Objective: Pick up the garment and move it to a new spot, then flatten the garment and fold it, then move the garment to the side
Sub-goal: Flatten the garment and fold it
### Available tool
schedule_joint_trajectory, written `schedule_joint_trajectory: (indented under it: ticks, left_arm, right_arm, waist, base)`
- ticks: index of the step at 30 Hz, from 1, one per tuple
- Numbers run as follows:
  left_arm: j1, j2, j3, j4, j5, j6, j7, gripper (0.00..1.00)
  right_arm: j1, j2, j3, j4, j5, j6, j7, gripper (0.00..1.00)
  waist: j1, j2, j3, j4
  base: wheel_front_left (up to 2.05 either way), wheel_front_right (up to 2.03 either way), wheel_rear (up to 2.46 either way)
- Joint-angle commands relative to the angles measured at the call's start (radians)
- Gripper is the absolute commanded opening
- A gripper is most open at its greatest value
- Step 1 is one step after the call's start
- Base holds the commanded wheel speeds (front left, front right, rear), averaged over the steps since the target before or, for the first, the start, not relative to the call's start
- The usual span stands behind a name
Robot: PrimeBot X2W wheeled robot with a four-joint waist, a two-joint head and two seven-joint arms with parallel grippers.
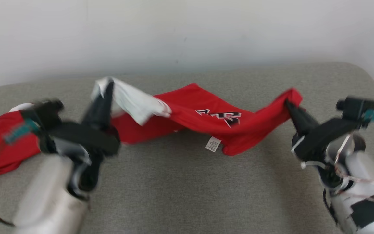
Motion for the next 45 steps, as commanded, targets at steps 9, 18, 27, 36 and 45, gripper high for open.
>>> schedule_joint_trajectory:
  ticks: [9,18,27,36,45]
  left_arm:
    - [-0.308,0.114,0.043,-0.115,-0.037,0.022,0.232,0.0]
    - [-0.638,0.095,0.048,-0.053,0.012,0.059,0.248,0.0]
    - [-0.906,0.124,0.009,0.044,0.168,0.093,0.155,0.0]
    - [-1.219,0.089,0.015,0.046,0.34,0.145,-0.091,0.0]
    - [-1.055,0.046,0.031,-0.011,0.383,0.061,-0.102,0.0]
  right_arm:
    - [-0.295,-0.047,-0.02,-0.124,0.06,-0.003,0.166,0.0]
    - [-0.672,0.011,-0.124,0.021,0.059,-0.003,0.195,0.0]
    - [-0.909,0.088,-0.188,0.207,0.041,-0.003,0.086,0.0]
    - [-1.12,0.087,-0.212,0.26,0.021,-0.002,-0.278,0.0]
    - [-1.043,-0.017,0.065,0.249,-0.043,-0.002,-0.387,0.0]
  waist:
    - [-0.0001,-0.0002,0.026,-0.057]
    - [-0.0001,-0.0002,0.236,-0.097]
    - [-0.0001,-0.0002,0.508,-0.179]
    - [-0.0001,-0.0002,0.629,-0.195]
    - [-0.0001,-0.0002,0.716,-0.123]
  base:
    - [0.0,0.0,0.0]
    - [0.0,0.0,0.0]
    - [0.0,0.0,0.0]
    - [0.0,0.0,0.0]
    - [0.0,0.0,0.0]
